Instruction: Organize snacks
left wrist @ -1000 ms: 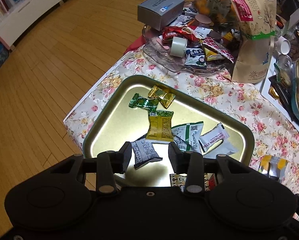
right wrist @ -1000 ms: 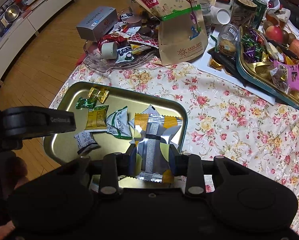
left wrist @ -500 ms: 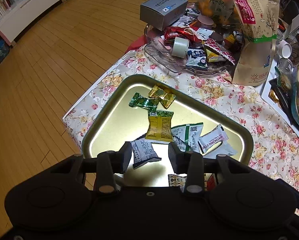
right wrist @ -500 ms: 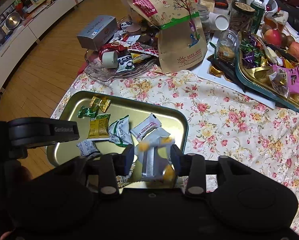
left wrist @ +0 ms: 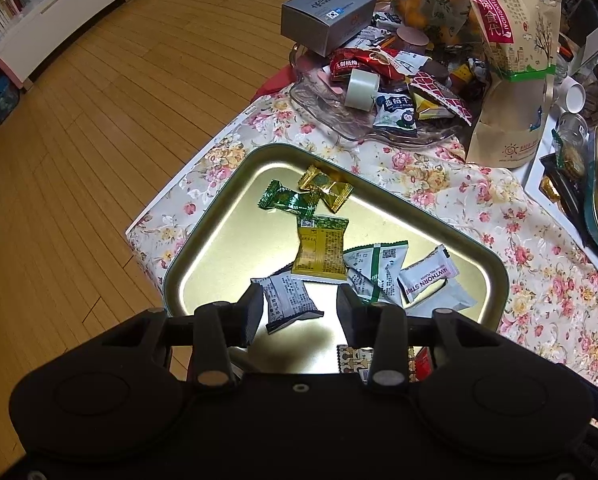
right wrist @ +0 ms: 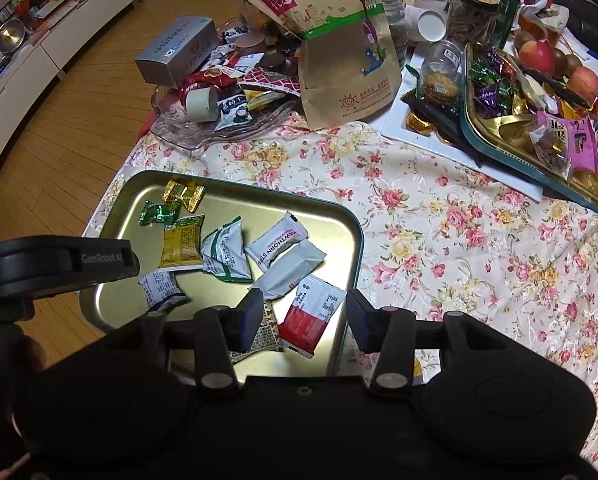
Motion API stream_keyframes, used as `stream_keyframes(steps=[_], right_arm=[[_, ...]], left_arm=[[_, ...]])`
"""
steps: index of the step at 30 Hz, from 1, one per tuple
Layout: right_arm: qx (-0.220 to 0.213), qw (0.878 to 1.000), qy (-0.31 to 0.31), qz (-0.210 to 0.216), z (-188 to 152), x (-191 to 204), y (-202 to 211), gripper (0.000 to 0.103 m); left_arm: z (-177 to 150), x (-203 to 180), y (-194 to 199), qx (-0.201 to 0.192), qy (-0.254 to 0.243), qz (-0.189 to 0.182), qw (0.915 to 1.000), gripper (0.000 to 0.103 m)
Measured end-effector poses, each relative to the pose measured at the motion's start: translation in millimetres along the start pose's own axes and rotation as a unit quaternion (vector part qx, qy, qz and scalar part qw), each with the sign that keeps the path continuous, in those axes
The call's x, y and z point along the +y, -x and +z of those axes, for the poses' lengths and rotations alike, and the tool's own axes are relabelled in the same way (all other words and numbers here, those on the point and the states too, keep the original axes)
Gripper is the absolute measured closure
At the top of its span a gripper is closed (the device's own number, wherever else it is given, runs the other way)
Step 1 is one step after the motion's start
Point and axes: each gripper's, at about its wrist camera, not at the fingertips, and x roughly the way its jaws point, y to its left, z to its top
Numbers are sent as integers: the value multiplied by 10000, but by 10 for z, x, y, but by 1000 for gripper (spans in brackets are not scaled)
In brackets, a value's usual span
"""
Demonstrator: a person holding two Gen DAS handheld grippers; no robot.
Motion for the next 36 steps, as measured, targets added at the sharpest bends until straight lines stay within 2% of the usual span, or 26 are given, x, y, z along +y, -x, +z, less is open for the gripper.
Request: stream_keyframes(steps=[36], right_arm=[[241,9994,-22,-241,17,-3,-108,55]], left_arm=[[7,-55,-32,144,-214,49,9997,55]])
